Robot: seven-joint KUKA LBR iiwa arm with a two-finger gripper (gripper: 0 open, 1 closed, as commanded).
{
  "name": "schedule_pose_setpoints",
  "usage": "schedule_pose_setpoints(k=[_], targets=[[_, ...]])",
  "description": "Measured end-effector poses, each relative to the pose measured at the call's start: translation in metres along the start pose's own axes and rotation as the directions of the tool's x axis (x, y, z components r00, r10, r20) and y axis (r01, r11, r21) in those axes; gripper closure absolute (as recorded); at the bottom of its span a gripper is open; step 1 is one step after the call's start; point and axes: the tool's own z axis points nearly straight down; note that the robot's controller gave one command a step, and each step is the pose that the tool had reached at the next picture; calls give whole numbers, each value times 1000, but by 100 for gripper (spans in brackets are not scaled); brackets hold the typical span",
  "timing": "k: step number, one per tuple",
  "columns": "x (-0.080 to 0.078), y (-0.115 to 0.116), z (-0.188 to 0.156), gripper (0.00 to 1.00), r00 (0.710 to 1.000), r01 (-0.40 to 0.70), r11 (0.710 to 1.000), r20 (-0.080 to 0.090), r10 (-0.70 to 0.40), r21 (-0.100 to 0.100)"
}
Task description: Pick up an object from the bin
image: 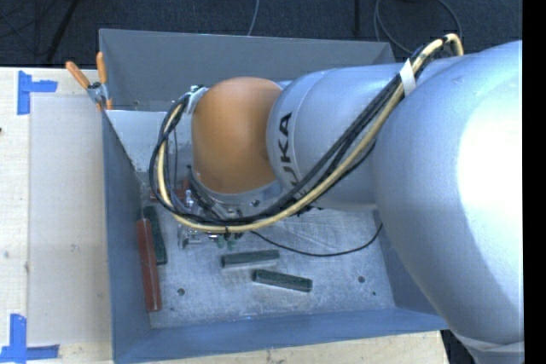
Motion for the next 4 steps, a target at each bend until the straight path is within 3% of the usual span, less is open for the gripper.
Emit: schedule_pose_setpoints(k=[1,2,3,4], targets=[[0,-13,-2,0,1000,1,1000,-1,-1,0],[0,-13,-2,100,1000,-1,1000,-1,1,-1],[0,-13,-2,0,1000,-2,1000,-1,2,-1],[0,-14,-2,0,1000,-2,1000,-1,2,-1]])
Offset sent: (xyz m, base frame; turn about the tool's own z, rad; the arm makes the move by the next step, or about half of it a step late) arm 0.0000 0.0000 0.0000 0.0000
